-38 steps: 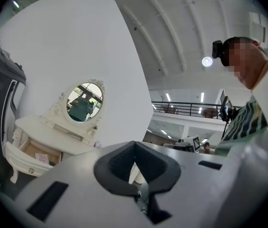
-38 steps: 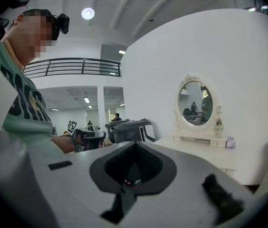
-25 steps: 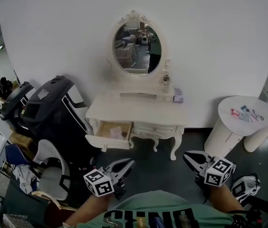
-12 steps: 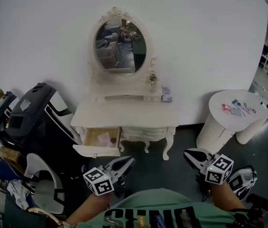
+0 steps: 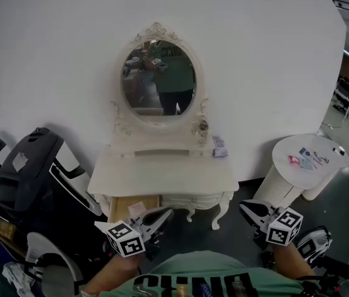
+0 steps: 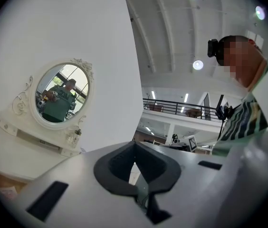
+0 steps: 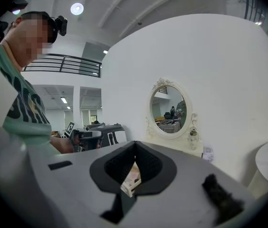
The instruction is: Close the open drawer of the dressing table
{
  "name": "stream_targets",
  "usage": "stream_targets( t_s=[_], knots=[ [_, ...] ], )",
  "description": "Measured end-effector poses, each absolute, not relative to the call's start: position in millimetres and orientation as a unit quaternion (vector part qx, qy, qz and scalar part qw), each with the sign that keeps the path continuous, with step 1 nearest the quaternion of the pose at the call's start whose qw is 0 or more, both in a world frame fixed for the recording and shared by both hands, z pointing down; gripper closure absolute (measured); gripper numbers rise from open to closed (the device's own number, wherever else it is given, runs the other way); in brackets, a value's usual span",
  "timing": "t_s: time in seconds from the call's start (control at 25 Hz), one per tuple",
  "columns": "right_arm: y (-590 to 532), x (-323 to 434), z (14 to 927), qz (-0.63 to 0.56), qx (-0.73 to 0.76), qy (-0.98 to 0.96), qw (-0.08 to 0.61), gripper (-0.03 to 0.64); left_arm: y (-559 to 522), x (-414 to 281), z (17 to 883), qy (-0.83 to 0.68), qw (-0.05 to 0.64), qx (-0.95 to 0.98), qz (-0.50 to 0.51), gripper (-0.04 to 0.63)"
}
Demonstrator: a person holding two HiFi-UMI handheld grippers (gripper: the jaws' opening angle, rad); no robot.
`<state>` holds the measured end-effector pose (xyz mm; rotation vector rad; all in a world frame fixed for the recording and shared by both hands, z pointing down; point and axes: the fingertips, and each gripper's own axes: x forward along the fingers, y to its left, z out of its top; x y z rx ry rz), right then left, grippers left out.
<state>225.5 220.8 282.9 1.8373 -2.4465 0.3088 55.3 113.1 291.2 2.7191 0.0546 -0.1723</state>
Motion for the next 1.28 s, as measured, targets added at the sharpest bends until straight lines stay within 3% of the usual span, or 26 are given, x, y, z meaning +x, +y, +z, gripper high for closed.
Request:
stream_targets(
  t_s=[0.64, 1.28],
  knots=[
    [68, 230, 311, 0.124, 0.548, -0.826, 0.042, 0.605, -17, 48, 323, -0.037, 0.225, 0.972, -0.053, 0.586],
    [-27, 390, 312, 0.111, 0.403, -0.907, 0.048, 0.605, -41, 203, 310, -0.187, 0.204, 0.958, -0.074, 0.586]
  ],
)
